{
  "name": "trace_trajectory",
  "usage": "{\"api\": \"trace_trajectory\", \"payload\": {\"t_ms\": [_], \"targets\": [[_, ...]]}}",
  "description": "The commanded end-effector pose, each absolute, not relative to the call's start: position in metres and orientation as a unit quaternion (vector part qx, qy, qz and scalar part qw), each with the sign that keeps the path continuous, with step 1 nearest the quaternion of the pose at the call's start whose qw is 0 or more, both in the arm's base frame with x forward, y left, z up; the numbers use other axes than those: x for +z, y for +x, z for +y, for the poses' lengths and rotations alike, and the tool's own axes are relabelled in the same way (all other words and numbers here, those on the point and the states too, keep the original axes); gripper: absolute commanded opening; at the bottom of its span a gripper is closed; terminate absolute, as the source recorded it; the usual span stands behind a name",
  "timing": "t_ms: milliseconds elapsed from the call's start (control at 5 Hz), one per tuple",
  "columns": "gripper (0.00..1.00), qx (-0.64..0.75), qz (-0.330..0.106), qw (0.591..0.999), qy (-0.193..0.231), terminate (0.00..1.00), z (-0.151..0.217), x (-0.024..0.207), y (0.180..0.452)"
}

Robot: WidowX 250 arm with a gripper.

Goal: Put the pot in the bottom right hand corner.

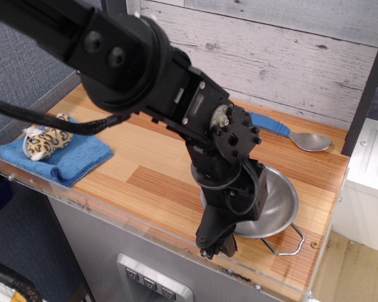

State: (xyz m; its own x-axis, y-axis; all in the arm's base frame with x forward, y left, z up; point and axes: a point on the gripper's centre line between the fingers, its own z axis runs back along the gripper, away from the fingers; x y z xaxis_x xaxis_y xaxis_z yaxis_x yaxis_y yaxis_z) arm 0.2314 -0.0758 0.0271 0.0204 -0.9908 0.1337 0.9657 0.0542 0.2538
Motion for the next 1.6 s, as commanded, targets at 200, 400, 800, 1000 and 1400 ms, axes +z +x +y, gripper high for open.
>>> {"api": "trace_trajectory", "payload": {"t_ms": [200,400,800,1000,1400], "targets": [[1.00,-0.644,-0.161,0.747,0.022,0.00,-0.044,0.100,0.243],[1.00,-0.646,-0.176,0.743,0.026,0.00,-0.040,0.129,0.236],[1.00,-0.624,-0.228,0.747,0.022,0.00,-0.021,0.179,0.221],[1.00,-0.624,-0.228,0.747,0.022,0.00,-0.021,0.179,0.221],[1.00,-0.624,-0.228,0.747,0.022,1.00,-0.021,0.179,0.221]]}}
